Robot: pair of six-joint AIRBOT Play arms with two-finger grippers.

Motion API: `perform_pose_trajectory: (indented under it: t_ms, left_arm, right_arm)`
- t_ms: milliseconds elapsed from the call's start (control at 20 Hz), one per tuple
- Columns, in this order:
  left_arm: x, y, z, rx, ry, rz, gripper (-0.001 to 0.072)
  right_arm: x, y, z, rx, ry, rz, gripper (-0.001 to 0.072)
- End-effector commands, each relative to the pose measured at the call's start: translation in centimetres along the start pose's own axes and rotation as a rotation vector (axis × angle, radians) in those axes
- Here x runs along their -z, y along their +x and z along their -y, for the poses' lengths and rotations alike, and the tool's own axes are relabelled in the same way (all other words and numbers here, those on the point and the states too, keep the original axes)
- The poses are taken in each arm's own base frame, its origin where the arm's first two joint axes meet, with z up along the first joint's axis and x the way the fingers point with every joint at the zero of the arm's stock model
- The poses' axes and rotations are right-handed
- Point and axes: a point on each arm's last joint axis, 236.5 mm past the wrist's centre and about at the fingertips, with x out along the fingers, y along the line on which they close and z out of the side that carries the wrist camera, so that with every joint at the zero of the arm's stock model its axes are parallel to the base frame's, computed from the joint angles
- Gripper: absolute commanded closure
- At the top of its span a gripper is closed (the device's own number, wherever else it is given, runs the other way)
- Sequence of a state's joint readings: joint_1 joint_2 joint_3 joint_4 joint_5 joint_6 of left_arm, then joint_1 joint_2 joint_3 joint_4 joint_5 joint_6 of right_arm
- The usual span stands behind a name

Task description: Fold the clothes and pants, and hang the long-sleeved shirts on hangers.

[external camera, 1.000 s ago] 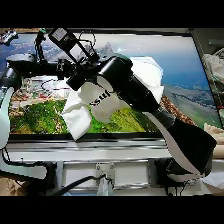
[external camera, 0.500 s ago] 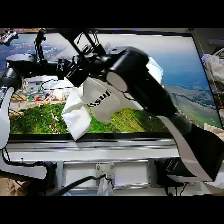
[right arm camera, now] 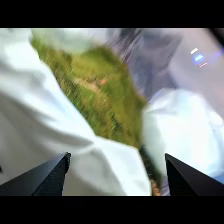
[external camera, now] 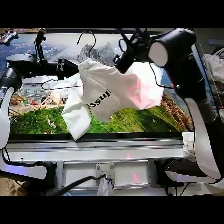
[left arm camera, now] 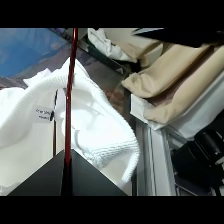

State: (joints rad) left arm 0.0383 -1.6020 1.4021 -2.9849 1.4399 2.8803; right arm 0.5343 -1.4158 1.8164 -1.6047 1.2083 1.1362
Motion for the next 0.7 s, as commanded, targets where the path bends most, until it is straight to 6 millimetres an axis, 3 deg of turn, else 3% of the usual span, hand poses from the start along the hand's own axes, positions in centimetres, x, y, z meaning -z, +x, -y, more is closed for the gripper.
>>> perform_pose_trajectory:
  t_ms: [0, 250, 650]
  left_arm:
    - [0.0, 0.0, 0.0, 0.000, 0.001, 0.000, 0.0697]
    - [0.0, 0.0, 0.1, 0.005, 0.000, -0.002, 0.0696]
    - [0.1, 0.0, 0.4, 0.015, -0.001, -0.004, 0.0696]
  right_arm:
    - [1.8, 1.7, -0.4, -0.130, -0.054, 0.024, 0.0028]
    - [3.7, 5.6, -3.1, -0.243, -0.061, -0.021, 0.0027]
    - [2.3, 10.8, -3.7, -0.263, -0.043, 0.059, 0.0029]
